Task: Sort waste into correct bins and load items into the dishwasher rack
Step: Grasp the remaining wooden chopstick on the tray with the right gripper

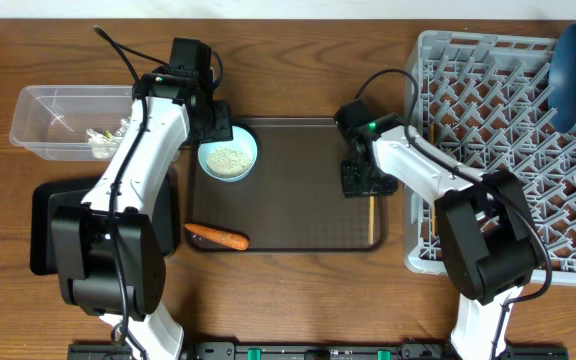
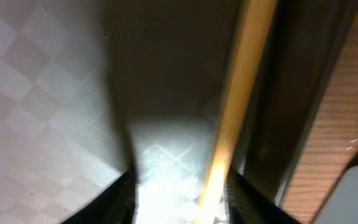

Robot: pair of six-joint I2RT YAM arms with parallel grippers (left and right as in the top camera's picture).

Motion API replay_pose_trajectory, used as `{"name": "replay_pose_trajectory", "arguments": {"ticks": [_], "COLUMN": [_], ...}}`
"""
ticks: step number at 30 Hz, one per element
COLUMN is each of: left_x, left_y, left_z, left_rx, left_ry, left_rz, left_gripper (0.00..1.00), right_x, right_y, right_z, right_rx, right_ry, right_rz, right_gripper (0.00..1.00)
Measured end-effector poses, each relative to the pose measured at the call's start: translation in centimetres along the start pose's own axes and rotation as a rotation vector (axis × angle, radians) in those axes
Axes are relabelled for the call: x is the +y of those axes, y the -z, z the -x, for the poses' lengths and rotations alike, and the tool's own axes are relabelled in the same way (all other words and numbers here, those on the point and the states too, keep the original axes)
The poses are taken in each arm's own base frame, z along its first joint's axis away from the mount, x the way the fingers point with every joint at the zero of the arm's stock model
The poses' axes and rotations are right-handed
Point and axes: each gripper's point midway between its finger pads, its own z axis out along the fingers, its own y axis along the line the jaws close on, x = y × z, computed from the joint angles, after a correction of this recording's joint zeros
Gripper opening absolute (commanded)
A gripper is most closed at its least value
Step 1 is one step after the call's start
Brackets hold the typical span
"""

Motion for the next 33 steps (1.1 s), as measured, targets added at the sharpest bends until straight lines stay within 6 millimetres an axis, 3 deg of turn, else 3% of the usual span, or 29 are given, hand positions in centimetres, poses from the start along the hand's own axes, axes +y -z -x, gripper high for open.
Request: {"name": "replay_pose_trajectory", "arguments": {"ticks": [7, 16, 19, 23, 26, 28, 30, 33], "left_x": [0.0, 0.0, 0.0, 0.0, 0.0, 0.0, 0.0, 0.0], "left_y": [0.0, 0.0, 0.0, 0.0, 0.0, 0.0, 0.0, 0.0], "left_z": [0.0, 0.0, 0.0, 0.0, -0.1, 0.0, -0.1, -0.1], "left_rx": [0.001, 0.001, 0.001, 0.001, 0.002, 0.002, 0.003, 0.004], "left_ry": [0.000, 0.000, 0.000, 0.000, 0.000, 0.000, 0.000, 0.000], "left_rz": [0.000, 0.000, 0.000, 0.000, 0.001, 0.000, 0.001, 0.001], "left_gripper": [0.56, 0.56, 0.56, 0.56, 0.56, 0.56, 0.56, 0.56], "right_x": [0.1, -0.1, -0.3, -0.2, -1.1, -2.9, -5.1, -8.7], "right_y": [0.0, 0.2, 1.2, 5.9, 11.7, 15.1, 17.2, 17.9], "right_z": [0.0, -0.1, -0.3, 1.4, 3.1, 3.7, 3.7, 3.1], "right_rx": [0.000, 0.007, 0.020, -0.073, -0.222, -0.302, -0.341, -0.322], "right_ry": [-0.016, -0.013, 0.009, 0.042, 0.044, 0.022, -0.007, -0.053], "right_rz": [0.003, -0.008, -0.017, 0.023, 0.079, 0.098, 0.097, 0.065], "right_gripper": [0.01, 0.01, 0.01, 0.01, 0.01, 0.01, 0.01, 0.01]}}
